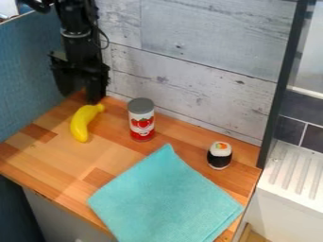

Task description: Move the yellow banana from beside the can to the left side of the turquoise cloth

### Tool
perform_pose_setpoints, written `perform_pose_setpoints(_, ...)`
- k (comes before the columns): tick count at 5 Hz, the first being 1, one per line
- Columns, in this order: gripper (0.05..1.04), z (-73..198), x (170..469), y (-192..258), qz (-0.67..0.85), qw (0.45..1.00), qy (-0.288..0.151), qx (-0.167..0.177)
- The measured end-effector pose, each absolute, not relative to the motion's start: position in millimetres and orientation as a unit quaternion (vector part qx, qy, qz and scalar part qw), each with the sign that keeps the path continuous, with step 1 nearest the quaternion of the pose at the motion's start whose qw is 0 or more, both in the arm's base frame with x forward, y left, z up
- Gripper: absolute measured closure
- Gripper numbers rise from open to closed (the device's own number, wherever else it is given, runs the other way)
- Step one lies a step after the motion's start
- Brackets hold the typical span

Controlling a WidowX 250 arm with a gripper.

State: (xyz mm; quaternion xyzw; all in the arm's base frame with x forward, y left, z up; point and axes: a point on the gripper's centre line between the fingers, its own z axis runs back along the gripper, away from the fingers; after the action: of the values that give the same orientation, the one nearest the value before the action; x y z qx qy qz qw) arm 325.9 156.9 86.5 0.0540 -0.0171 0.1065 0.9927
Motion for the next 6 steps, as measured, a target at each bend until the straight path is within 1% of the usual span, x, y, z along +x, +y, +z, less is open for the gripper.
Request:
perform_pose_setpoints(1, 0.079, 76, 334, 162, 0.139, 0.989, -0.017, 0.055)
perform_pose_setpoints(3, 0.079, 50, 335, 181, 0.174, 0.983, 0.021, 0.048)
perform_pose_setpoints(4, 0.079, 40, 335, 182, 0.181, 0.982, 0.035, 0.047)
perform_pose_setpoints(5, 0.079, 28, 335, 180, 0.173, 0.983, 0.049, 0.034)
perform_pose_setpoints(6, 0.118, 25, 335, 179, 0.178, 0.982, 0.052, 0.032)
